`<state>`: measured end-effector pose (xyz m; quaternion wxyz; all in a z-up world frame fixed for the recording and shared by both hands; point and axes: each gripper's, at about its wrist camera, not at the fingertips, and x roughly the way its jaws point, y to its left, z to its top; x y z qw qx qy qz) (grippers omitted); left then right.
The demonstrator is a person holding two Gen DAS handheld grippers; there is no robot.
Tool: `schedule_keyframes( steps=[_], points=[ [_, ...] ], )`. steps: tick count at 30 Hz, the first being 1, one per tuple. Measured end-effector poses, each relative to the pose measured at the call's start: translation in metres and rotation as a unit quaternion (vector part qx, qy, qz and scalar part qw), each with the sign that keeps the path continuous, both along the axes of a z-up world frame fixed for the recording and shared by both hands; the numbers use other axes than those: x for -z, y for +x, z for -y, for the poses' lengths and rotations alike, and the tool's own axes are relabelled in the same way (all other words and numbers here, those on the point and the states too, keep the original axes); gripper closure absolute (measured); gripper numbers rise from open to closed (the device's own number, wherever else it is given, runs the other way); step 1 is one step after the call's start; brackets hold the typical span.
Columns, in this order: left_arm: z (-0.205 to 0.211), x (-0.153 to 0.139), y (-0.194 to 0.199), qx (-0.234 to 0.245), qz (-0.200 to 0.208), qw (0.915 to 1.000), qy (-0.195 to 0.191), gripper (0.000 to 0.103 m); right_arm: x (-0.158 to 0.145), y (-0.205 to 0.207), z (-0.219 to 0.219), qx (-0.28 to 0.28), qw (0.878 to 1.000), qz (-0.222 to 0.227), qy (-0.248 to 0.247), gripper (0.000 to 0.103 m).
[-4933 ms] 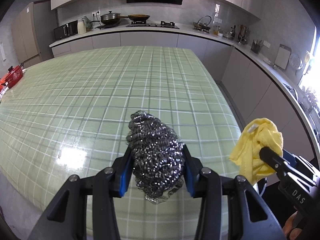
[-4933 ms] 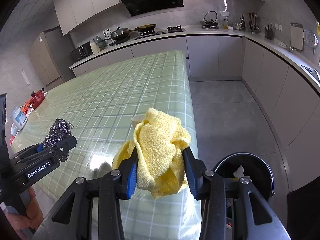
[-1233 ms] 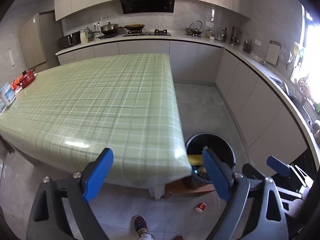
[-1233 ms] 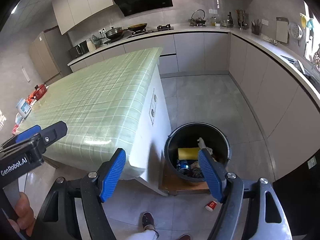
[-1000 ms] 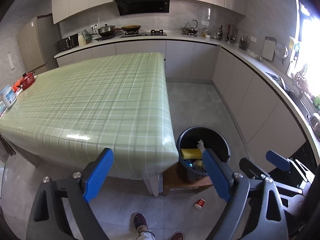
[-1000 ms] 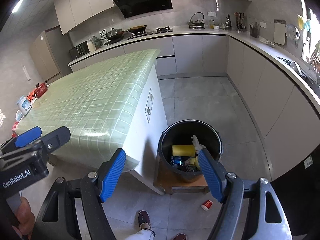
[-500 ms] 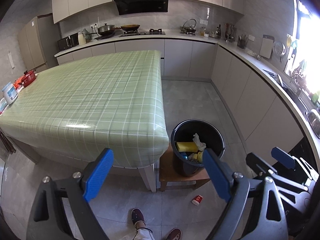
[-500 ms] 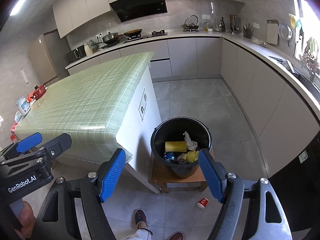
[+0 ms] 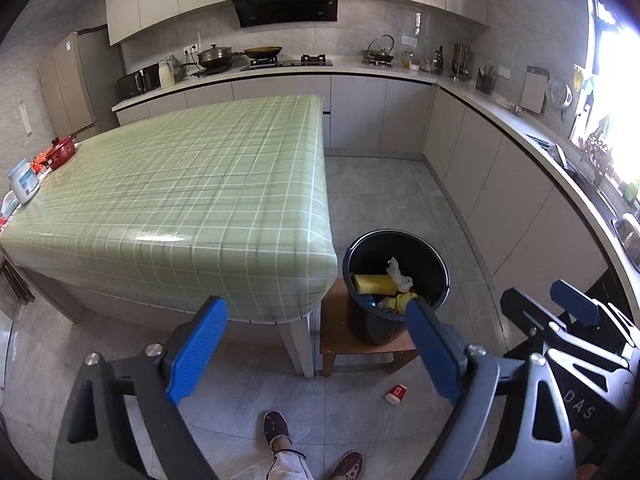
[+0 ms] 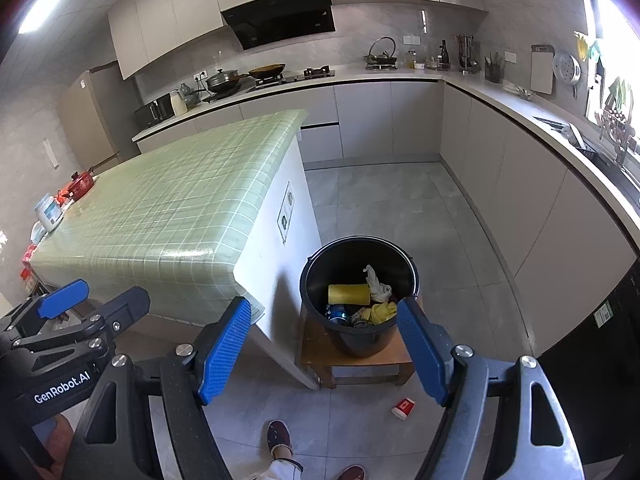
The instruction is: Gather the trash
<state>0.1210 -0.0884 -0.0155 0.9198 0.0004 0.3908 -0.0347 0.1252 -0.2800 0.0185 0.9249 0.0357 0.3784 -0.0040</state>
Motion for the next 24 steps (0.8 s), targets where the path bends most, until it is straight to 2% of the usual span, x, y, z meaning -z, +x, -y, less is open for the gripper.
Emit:
schedule_keyframes(
  steps=[24],
  points=[
    [0.0052,-0.0030,-0.0068,-0.004,-0.002,1.0000,0.001,0.011,-0.0004,-0.0052,-0.0047,-0.011,1.000,0.005,0.000,0.026]
  ],
)
